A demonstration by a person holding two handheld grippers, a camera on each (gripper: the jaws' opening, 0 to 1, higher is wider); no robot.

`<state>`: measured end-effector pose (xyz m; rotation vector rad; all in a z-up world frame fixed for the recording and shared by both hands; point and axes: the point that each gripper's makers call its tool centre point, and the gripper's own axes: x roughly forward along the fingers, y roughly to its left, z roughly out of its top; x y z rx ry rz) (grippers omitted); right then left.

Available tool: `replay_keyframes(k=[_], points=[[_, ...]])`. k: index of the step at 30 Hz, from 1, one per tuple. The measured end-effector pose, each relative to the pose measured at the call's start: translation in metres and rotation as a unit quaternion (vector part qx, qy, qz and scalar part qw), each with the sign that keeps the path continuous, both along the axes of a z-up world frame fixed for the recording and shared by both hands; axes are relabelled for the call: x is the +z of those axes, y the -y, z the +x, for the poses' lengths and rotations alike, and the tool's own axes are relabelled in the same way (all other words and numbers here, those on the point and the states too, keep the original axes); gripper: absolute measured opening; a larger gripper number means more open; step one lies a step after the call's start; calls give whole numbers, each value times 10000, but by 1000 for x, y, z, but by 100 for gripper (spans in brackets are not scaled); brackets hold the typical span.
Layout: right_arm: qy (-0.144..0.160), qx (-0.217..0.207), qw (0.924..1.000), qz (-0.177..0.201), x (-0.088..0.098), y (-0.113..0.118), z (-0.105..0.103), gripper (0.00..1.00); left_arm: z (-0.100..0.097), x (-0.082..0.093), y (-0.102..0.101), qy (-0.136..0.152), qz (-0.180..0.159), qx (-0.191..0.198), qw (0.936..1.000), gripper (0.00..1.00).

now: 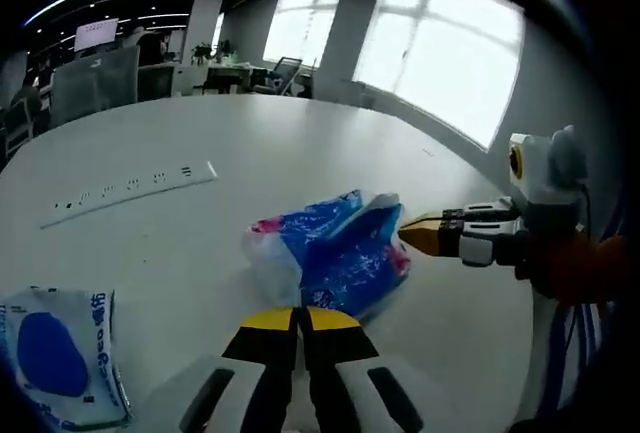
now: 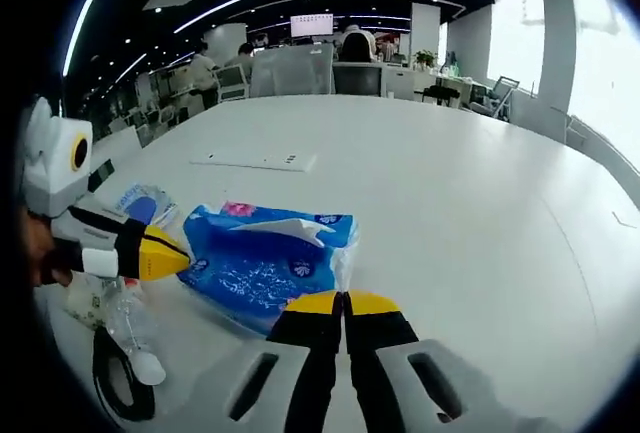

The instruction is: Arrange the tabletop items into an orderly group along one side of the table until the central work area is clear of visible clutter.

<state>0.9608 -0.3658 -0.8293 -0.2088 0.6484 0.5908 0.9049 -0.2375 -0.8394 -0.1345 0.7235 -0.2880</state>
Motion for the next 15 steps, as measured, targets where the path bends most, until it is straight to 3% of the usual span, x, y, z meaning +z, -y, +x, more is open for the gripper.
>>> replay_keyframes(k=[15], points=[[55, 72, 9999, -130, -15, -2, 14, 0, 12, -10, -4, 25, 141, -37, 9999, 1]])
